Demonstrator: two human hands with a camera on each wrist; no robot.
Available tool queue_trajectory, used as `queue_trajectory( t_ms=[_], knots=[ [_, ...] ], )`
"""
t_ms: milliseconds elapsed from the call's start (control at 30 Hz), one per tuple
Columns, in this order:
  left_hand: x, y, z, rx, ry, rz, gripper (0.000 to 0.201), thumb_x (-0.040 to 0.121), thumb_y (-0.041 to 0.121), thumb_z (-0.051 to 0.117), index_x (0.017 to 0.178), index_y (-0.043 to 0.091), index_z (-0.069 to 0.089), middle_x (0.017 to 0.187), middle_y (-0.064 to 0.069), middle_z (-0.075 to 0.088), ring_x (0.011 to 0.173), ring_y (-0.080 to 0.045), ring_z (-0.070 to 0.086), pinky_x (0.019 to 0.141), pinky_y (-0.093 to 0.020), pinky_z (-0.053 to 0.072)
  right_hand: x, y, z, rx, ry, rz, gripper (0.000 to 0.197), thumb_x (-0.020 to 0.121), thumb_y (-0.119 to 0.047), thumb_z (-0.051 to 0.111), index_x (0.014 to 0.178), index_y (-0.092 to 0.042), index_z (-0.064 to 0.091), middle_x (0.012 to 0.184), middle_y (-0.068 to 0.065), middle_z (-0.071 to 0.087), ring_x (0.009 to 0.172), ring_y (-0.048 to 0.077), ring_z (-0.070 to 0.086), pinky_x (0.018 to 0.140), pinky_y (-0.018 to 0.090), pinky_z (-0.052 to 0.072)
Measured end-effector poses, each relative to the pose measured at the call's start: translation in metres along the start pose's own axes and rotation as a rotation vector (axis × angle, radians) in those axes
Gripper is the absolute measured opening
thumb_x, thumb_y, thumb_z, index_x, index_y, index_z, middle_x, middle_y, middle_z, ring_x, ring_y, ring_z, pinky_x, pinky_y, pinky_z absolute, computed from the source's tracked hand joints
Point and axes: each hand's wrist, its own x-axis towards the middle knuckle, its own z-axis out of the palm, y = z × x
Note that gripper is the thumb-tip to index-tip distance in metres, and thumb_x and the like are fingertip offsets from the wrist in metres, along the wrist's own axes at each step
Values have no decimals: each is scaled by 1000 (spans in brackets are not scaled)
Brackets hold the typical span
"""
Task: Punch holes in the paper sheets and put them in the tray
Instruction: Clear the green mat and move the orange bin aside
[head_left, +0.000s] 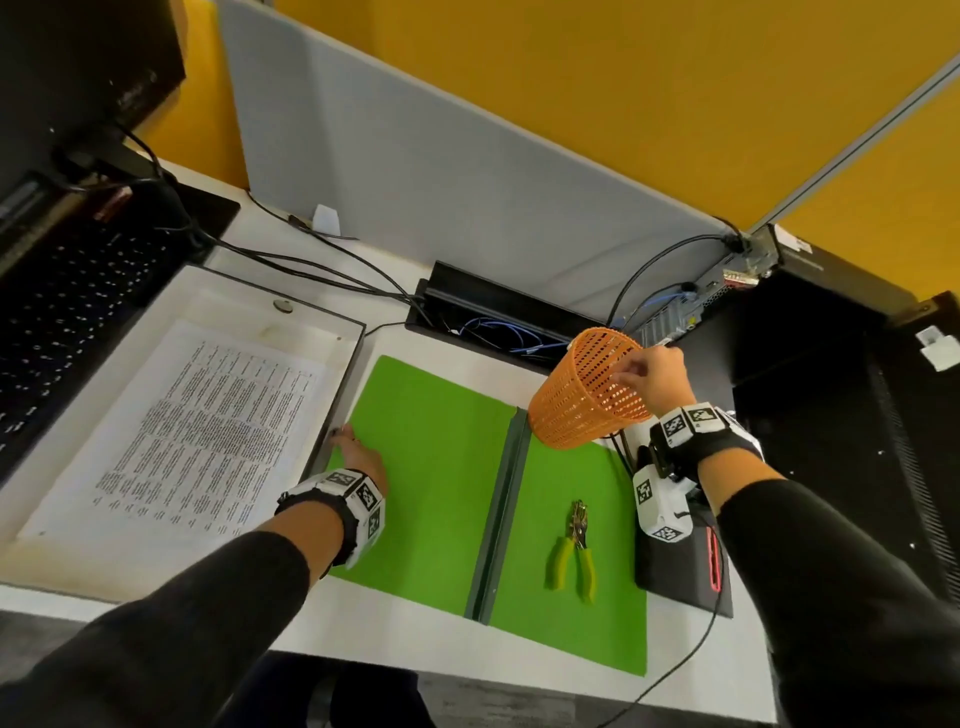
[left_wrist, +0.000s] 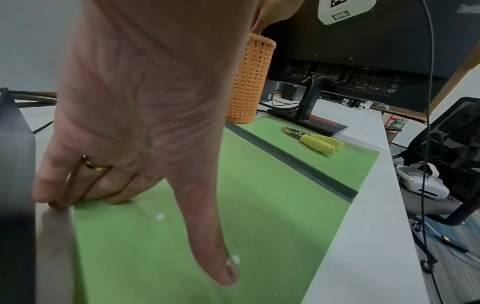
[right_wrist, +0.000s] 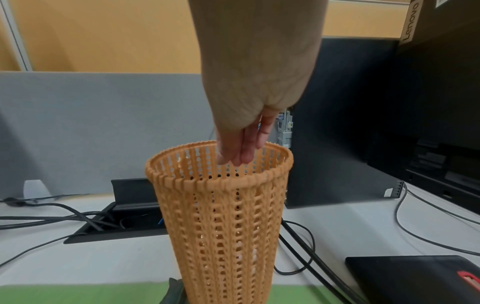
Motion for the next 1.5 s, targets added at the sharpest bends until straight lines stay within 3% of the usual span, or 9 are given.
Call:
queue_trajectory(
  t_ms=[233,400,533,633,733,933,1100,1300,1500],
  knots=[
    [0,0,3,6,5,3,45,99,23,42,141,7,40,153,-13,32,145,-38,13,115,-47,21,2,-19,5,71,163,-63,19,89,-10,54,80,2,65,80,22,66,74,31,60,70,31,42],
    [-1,-1,7,-14,24,19,40,99,19,43,137,9,46,148,-10,40,143,-35,21,117,-46,16,-6,-85,27,198,278,-256,26,89,-17,57,68,-3,53,68,8,47,64,20,42,60,26,27],
    [-5,-11,29,-165,191,31,45,98,17,46,139,1,42,152,-18,31,143,-33,20,118,-41,14,-22,-129,90,296,69,-343,10,78,-5,65,71,-8,58,68,6,56,60,19,50,56,30,41],
    [-8,-16,52,-546,322,44,89,88,25,64,147,-13,10,155,-29,4,146,-37,11,119,-41,20,-44,-143,147,310,-123,-370,11,78,5,60,81,-3,67,80,16,67,69,26,61,68,41,54],
    [-17,-12,74,-516,391,102,118,73,40,76,147,-14,2,155,-30,3,146,-39,8,121,-39,13,-69,-157,187,322,-273,-376,15,80,5,59,89,-1,69,87,19,67,75,29,62,74,44,53],
    [-28,15,107,-582,419,-37,99,86,34,64,146,-13,2,156,-28,1,147,-35,7,120,-35,19,-98,-180,219,358,-410,-451,17,74,3,70,90,-2,71,91,20,65,79,30,63,76,41,54],
    [-32,20,113,-463,453,-11,95,90,42,53,145,-16,2,154,-34,0,146,-40,2,120,-39,2,-102,-184,227,347,-410,-510,14,67,-3,77,80,-3,72,86,18,65,80,30,62,75,44,51],
    [-27,24,118,-580,426,-35,101,85,34,63,145,-15,-2,155,-29,-9,147,-36,2,117,-34,27,-104,-182,227,261,-391,-638,10,75,-6,69,83,0,71,90,18,65,86,31,61,76,40,50],
    [-28,25,116,-588,401,-39,87,90,20,57,145,-16,1,155,-31,-8,147,-37,3,117,-36,27,-106,-184,233,99,-322,-783,7,77,-7,65,76,-1,69,81,15,65,82,32,61,69,44,51]
  ],
)
